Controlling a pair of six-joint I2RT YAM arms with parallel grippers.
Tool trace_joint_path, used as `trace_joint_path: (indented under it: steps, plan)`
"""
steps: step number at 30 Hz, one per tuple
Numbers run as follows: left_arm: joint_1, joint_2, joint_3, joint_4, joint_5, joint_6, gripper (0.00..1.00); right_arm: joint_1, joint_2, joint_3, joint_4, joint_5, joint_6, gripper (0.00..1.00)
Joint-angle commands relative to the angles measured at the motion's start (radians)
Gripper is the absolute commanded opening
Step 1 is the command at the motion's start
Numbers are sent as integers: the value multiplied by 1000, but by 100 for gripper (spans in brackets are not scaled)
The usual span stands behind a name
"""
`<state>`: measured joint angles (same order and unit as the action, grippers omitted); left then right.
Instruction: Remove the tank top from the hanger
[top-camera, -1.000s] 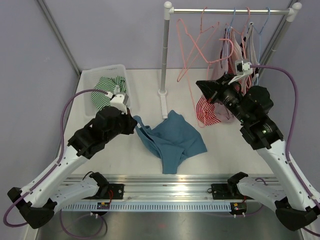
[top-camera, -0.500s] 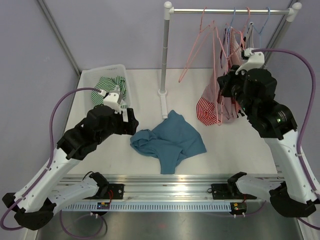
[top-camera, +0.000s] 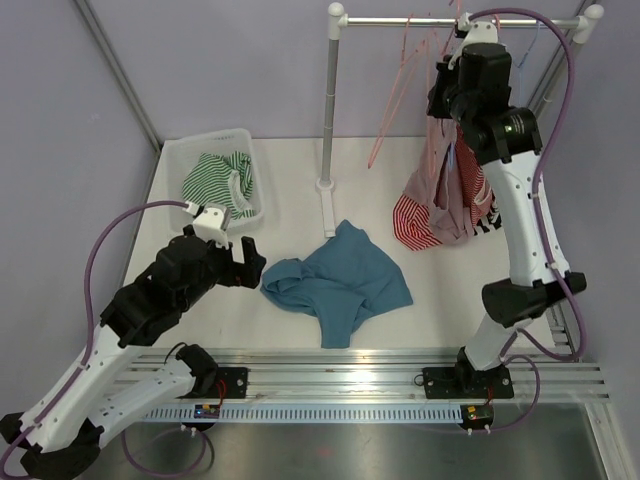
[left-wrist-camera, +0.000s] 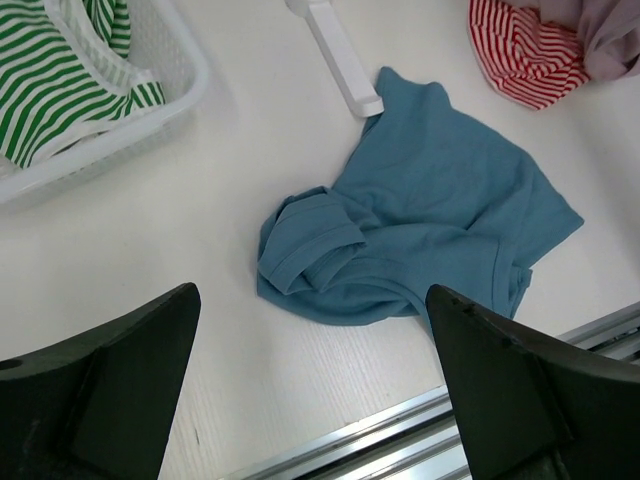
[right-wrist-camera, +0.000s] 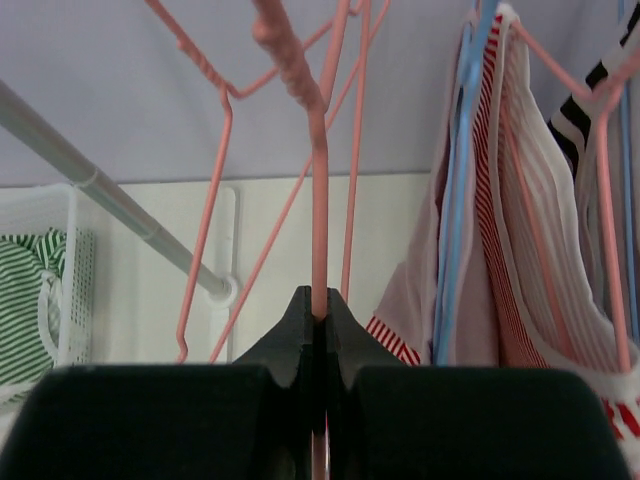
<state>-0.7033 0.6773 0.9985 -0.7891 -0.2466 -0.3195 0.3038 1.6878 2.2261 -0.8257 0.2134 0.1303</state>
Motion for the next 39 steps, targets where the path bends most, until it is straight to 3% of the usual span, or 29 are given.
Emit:
trace_joint_path:
  steps: [1,7,17,27,31,32,33,39]
  plan:
    - [19,10,-27,70,-20,19,99,-14,128,202,-35,-43,-46,0]
    - [21,7,-41,73,-14,17,99,-15,323,421,-92,-81,-23,0]
    - [25,16,-47,73,-6,22,99,12,354,383,-70,-173,29,0]
    - [31,21,-49,74,6,14,99,44,343,339,-82,-157,-9,0]
    - [30,37,-38,73,15,5,99,44,264,273,-58,-132,-23,10]
    - [31,44,-34,73,17,-1,99,46,248,253,-56,-129,-26,25]
    - [31,50,-26,67,17,-9,99,44,218,242,-56,-126,-27,31]
    - [25,151,43,51,9,-98,99,44,104,213,-85,-129,-37,48]
